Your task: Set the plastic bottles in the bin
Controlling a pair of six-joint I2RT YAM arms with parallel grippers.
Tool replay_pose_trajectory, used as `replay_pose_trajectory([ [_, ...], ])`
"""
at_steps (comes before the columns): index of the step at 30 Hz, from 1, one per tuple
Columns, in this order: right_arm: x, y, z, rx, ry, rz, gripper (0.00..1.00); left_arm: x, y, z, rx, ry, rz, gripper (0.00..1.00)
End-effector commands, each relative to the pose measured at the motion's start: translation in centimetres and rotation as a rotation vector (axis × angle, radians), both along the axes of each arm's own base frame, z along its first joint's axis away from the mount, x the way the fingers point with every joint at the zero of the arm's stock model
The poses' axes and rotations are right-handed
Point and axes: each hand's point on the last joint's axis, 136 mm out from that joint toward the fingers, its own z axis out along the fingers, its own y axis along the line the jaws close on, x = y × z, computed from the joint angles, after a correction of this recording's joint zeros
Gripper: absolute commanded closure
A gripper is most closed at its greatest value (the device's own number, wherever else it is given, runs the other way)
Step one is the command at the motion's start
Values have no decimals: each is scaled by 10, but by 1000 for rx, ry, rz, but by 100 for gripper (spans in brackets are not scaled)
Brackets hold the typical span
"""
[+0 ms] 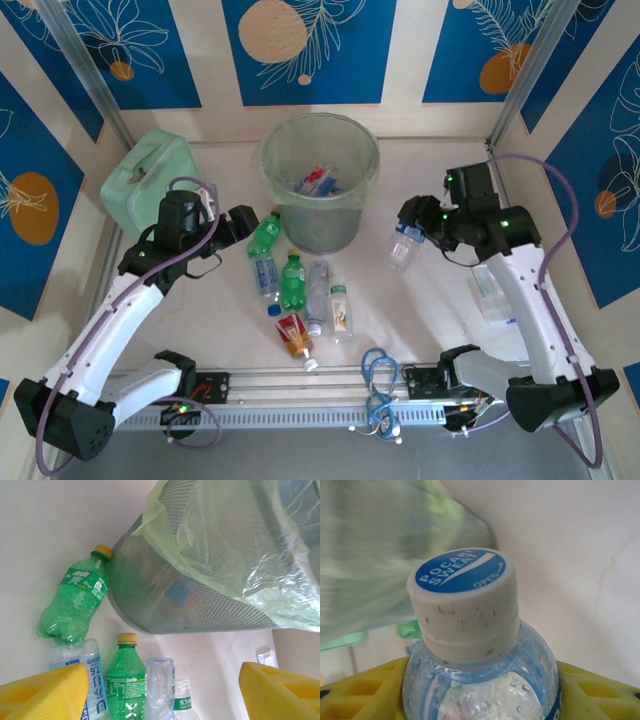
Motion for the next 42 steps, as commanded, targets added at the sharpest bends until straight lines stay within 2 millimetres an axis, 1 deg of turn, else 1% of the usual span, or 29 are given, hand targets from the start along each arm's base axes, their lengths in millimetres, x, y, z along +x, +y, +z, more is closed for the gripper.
replay_pose_trajectory([
  [1,-2,6,45,49,-124,40,38,-2,-2,2,-18,-12,-14,22],
  [4,4,12,77,94,-223,57,38,-3,-1,2,-17,-11,-13,22],
  [7,12,21,100,135,-299,79,37,-2,-2,-1,-11,-3,-17,22],
  [11,28,32,121,166,-355,103,37,-2,-1,-12,13,19,-23,21],
  [13,39,40,132,178,-381,121,37,-1,1,-23,38,37,-20,21],
  [15,49,49,140,189,-396,142,37,0,3,-33,63,54,-13,21],
  [17,61,58,146,195,-399,165,37,1,7,-42,93,64,-5,19],
  [22,94,82,149,180,-391,211,37,10,19,-64,201,82,19,7],
  [27,125,101,141,180,-353,240,35,29,17,-79,259,76,0,0],
  [29,134,108,137,174,-334,253,28,39,15,-87,275,78,-9,0],
  [31,143,115,131,164,-310,265,14,50,10,-97,283,87,-27,0],
  [33,149,118,126,148,-280,265,9,60,5,-108,285,96,-43,0],
  [35,152,119,124,137,-259,265,9,69,0,-119,288,118,-59,0],
  [37,150,120,126,128,-257,271,9,79,-5,-129,294,130,-75,0],
  [42,132,117,132,118,-279,278,9,98,-6,-149,339,165,-83,0],
])
